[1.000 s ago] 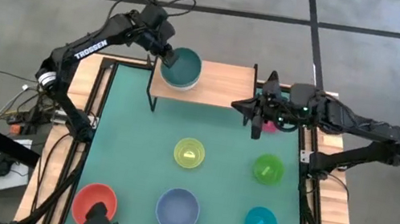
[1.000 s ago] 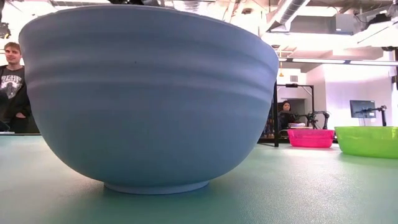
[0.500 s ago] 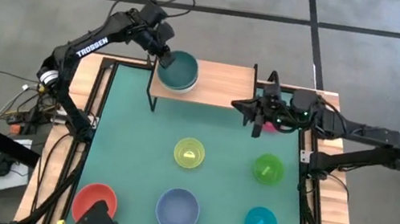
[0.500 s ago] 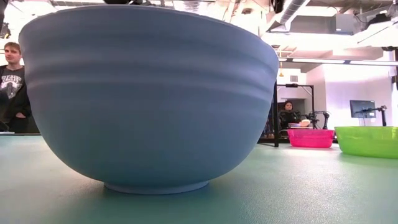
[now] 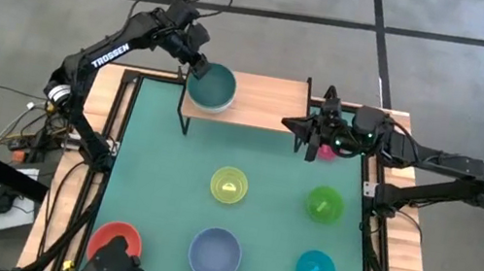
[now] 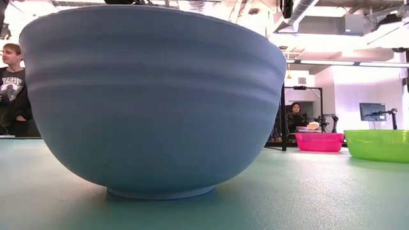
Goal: Place and stack bowls onto a shelf
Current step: Stack the large dark green bowl on the large white bowl on the shelf, then stack the large orange bowl on the large white bowl on the shelf
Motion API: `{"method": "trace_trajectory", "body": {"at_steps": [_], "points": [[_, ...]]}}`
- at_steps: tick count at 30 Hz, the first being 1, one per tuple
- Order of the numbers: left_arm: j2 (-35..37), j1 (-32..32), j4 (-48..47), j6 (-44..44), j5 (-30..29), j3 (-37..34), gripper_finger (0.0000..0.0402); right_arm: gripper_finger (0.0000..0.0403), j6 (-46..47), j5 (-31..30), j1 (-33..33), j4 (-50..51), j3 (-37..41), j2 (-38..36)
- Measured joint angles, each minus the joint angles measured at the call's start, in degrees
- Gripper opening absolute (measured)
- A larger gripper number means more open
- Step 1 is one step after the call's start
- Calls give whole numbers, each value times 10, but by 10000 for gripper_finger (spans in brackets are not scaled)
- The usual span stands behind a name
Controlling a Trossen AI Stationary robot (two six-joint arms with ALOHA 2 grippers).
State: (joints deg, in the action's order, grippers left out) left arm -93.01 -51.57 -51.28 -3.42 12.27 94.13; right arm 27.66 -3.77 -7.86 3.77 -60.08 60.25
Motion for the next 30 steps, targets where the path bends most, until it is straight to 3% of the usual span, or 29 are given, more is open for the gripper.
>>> {"method": "trace_trajectory", "body": {"at_steps": [7, 17, 21, 25, 30], "points": [[23, 0, 7, 8, -14, 0, 187, 32, -3, -5, 13, 0, 0, 0], [116, 22, 22, 25, -30, 0, 196, 30, -22, 14, 23, 2, 0, 0], [168, 74, 24, 71, -60, -8, 196, 30, -36, 48, 8, 1, 7, 0], [208, 155, 24, 128, -140, -36, 196, 30, -33, 90, -4, -11, 40, 0], [254, 285, 17, 262, -229, -82, 196, 32, 30, 119, -5, -13, 75, 9]]}}
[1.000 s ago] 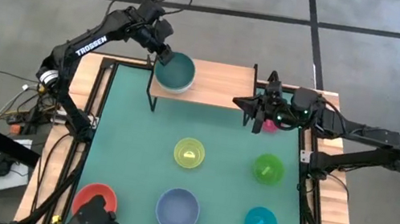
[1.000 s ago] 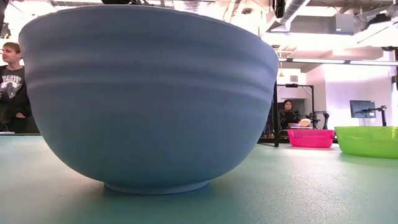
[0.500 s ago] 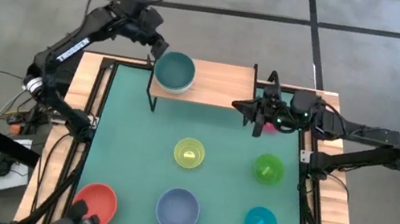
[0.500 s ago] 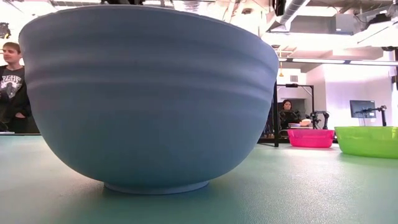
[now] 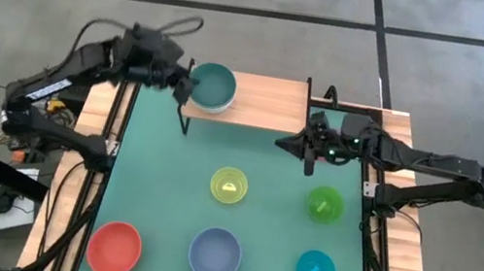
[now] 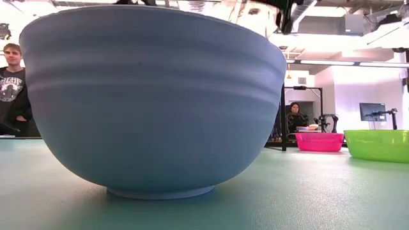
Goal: Place and stack bowls onto a shelf
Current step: Stack the large orange bowl on the large white bowl on the shelf
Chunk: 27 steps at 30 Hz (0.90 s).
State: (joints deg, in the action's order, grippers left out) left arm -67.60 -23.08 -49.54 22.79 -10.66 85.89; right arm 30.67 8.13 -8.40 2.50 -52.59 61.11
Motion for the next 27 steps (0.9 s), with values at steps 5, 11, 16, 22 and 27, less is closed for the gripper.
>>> {"method": "trace_trajectory", "body": {"at_steps": [5, 11, 16, 22, 27], "points": [[14, 147, -35, 95, -78, -11, 195, 33, 19, 10, 39, 11, 6, 0], [-3, 287, -73, 163, -104, -12, 179, 33, 20, -41, 87, 15, 7, 1], [-27, 372, -102, 201, -108, -12, 168, 51, 34, -81, 124, 15, 6, 1], [-53, 447, -147, 208, -79, -12, 166, 112, 34, -144, 182, 16, 6, 1], [-55, 501, -204, 219, -87, -21, 166, 176, 20, -232, 228, 15, 6, 2]]}}
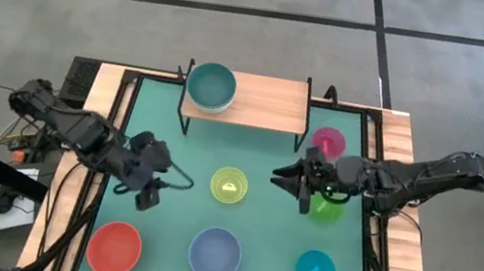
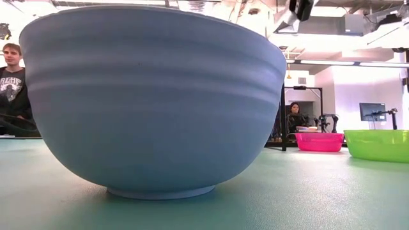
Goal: Place and stack bowls onto a shelf
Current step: Stack the large orange bowl on the large white bowl on the shelf
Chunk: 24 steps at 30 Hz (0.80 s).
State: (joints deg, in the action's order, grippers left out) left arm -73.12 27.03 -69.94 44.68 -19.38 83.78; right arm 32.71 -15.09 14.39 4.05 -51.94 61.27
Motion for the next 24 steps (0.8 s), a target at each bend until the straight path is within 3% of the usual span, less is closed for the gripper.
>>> {"method": "trace_trajectory", "body": {"at_steps": [8, 15, 24], "points": [[37, 93, -2, 20, 0, -101, 166, 229, 22, -47, 34, -66, -1, 86], [82, 170, 3, 61, 58, -198, 166, 230, -8, -46, 39, -251, 0, 210], [157, 215, 57, 58, 57, -312, 166, 208, 143, -46, 45, -308, 0, 254]]}}
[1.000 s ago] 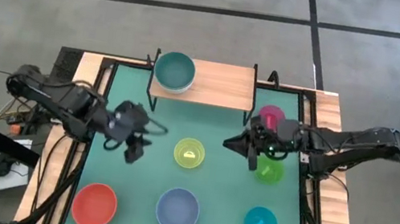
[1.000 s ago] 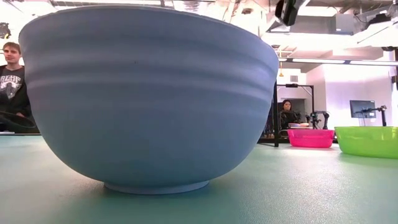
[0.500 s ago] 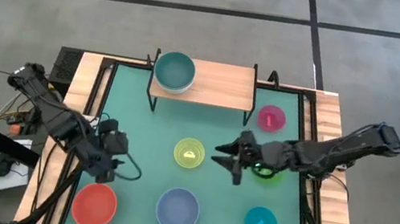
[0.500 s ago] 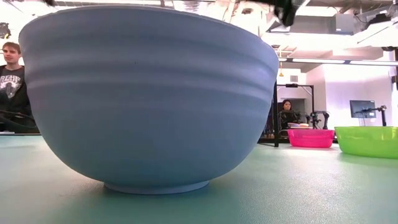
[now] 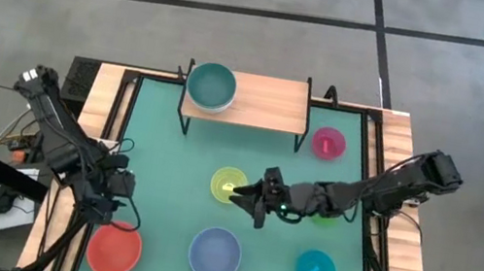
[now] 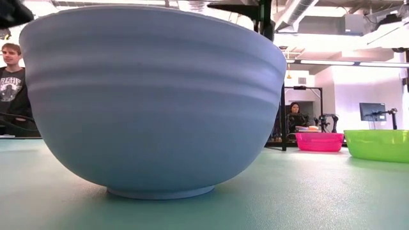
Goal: Place and stack bowls onto a shelf
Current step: Stack the large orange bowl on the large white bowl on the shelf
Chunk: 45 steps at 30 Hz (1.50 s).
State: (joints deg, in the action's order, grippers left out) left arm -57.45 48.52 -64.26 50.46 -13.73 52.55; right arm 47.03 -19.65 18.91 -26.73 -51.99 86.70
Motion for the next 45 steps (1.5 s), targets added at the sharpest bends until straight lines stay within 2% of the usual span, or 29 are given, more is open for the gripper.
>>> {"method": "trace_trajectory", "body": {"at_steps": [5, 10, 18, 24, 29, 37, 41, 45], "points": [[35, 0, 52, 3, 30, -63, 166, 186, 8, -11, 13, 1, 0, 0], [40, 0, 71, 12, 59, -101, 166, 170, 12, -13, 24, 12, 0, 0], [40, 0, 209, -13, 133, -147, 166, 160, 11, -13, 28, 10, 0, 0], [39, 0, 220, 14, 130, -174, 163, 159, 11, -14, 28, 11, 0, 0], [39, 0, 250, 38, 131, -201, 137, 159, 11, -13, 28, 10, 0, 0], [39, 0, 287, 42, 150, -206, 93, 159, 11, -13, 32, 10, 0, 0], [39, 0, 283, 51, 187, -200, 97, 159, 24, -13, 32, 10, 0, 0], [39, 2, 271, 48, 190, -189, 120, 159, 25, -11, 32, 10, 0, 0]]}}
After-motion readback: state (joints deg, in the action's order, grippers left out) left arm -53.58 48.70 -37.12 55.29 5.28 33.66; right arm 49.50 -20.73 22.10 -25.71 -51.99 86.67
